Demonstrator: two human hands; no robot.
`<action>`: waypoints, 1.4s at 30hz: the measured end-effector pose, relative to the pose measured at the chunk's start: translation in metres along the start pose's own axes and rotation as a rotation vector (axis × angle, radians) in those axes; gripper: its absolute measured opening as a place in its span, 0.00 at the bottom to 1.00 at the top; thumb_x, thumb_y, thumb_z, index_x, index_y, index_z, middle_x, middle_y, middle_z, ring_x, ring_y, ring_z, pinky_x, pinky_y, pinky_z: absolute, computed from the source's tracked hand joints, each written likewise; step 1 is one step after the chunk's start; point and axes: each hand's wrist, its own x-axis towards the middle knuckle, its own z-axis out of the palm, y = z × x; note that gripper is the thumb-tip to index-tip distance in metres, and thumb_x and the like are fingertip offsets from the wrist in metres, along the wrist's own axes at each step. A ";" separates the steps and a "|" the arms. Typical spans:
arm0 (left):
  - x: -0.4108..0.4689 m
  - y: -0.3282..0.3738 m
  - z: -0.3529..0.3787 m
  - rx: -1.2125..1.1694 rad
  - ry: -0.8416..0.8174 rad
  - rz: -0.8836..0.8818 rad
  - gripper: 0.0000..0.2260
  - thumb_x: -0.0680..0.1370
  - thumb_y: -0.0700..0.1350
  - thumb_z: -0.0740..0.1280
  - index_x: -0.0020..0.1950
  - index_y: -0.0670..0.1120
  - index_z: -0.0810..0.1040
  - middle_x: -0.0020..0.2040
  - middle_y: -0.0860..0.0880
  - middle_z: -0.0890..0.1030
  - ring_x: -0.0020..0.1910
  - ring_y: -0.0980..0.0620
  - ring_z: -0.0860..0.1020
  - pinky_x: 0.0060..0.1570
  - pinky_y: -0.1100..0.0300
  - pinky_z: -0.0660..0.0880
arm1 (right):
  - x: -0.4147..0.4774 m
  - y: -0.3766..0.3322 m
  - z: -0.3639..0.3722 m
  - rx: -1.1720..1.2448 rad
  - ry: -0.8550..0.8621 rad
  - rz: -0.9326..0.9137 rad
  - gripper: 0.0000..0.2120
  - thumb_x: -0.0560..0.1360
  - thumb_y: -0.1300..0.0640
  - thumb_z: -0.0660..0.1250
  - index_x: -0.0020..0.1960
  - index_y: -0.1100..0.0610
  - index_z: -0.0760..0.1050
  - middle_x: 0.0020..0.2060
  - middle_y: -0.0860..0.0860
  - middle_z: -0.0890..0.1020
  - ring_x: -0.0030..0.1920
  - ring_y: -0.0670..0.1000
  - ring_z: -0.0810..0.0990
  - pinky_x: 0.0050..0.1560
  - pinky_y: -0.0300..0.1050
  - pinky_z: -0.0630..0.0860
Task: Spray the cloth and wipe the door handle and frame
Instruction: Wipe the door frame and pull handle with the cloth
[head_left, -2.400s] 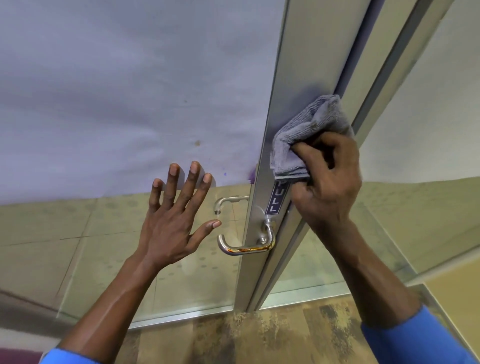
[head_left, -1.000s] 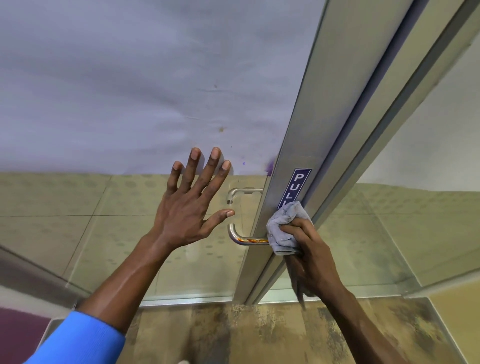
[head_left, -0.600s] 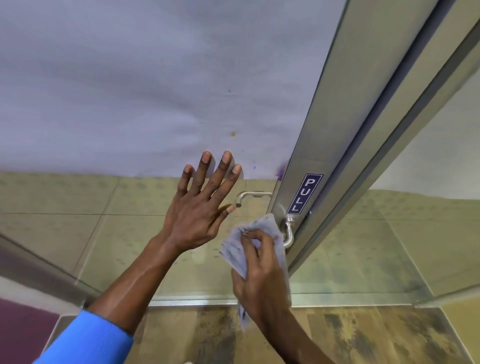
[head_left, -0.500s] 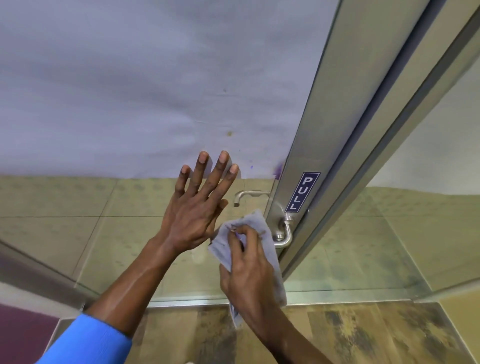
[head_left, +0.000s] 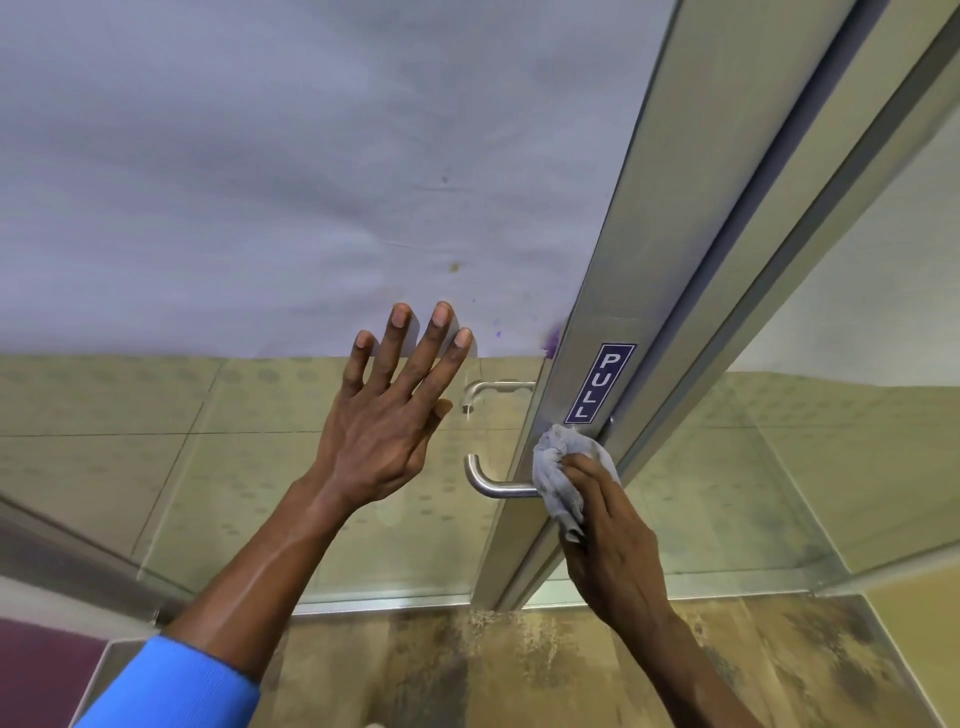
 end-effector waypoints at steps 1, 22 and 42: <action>0.000 0.000 0.000 0.000 -0.001 -0.002 0.38 0.90 0.50 0.59 0.94 0.50 0.41 0.94 0.50 0.38 0.93 0.42 0.34 0.90 0.44 0.30 | -0.001 0.002 0.002 0.056 0.014 0.004 0.28 0.78 0.57 0.69 0.77 0.55 0.70 0.73 0.46 0.76 0.67 0.49 0.80 0.58 0.47 0.86; 0.000 0.001 0.000 0.021 0.007 -0.003 0.43 0.87 0.46 0.65 0.94 0.50 0.42 0.94 0.48 0.37 0.93 0.41 0.33 0.90 0.43 0.30 | -0.006 -0.017 0.030 -0.148 -0.079 -0.243 0.44 0.64 0.60 0.80 0.78 0.52 0.69 0.76 0.50 0.75 0.71 0.50 0.76 0.66 0.42 0.78; 0.000 -0.001 -0.002 0.038 -0.026 -0.008 0.42 0.88 0.45 0.64 0.94 0.49 0.40 0.94 0.49 0.36 0.92 0.41 0.32 0.90 0.43 0.29 | 0.005 -0.095 0.065 -0.188 -0.104 -0.062 0.32 0.73 0.55 0.72 0.77 0.57 0.73 0.74 0.58 0.76 0.65 0.53 0.83 0.50 0.38 0.86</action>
